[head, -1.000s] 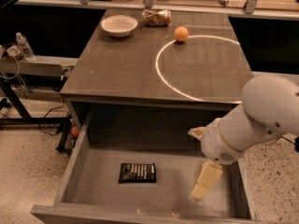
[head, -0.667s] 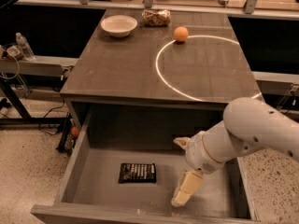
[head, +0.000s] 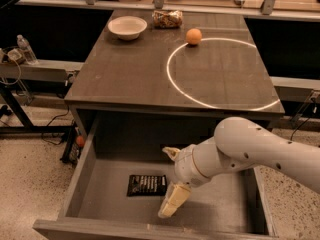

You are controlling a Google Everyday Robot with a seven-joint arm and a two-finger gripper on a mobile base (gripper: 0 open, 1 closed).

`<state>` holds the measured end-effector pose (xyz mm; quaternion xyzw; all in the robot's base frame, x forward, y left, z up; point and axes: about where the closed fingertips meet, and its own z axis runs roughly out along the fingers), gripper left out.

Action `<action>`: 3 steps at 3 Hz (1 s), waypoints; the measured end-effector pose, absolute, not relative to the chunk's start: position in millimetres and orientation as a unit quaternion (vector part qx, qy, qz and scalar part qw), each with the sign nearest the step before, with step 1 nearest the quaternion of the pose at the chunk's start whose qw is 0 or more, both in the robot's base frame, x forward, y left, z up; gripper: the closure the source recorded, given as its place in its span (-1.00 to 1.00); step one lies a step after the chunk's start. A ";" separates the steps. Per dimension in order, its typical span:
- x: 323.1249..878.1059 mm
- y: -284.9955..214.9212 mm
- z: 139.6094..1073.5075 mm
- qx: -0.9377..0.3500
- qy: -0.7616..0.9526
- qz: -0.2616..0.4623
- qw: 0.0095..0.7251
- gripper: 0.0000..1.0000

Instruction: Pick rxbar chocolate from top drawer and place on counter

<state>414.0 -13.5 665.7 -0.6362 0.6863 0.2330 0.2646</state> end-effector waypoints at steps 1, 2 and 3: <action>413.9 -13.5 665.7 -0.636 0.686 0.233 0.265 -1.00; 422.0 1.2 662.7 -0.625 0.682 0.242 0.292 -1.00; 442.2 24.3 650.3 -0.598 0.682 0.254 0.335 -1.00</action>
Offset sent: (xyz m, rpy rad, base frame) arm 0.0345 0.0562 -0.0100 0.2307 -0.0909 -0.0823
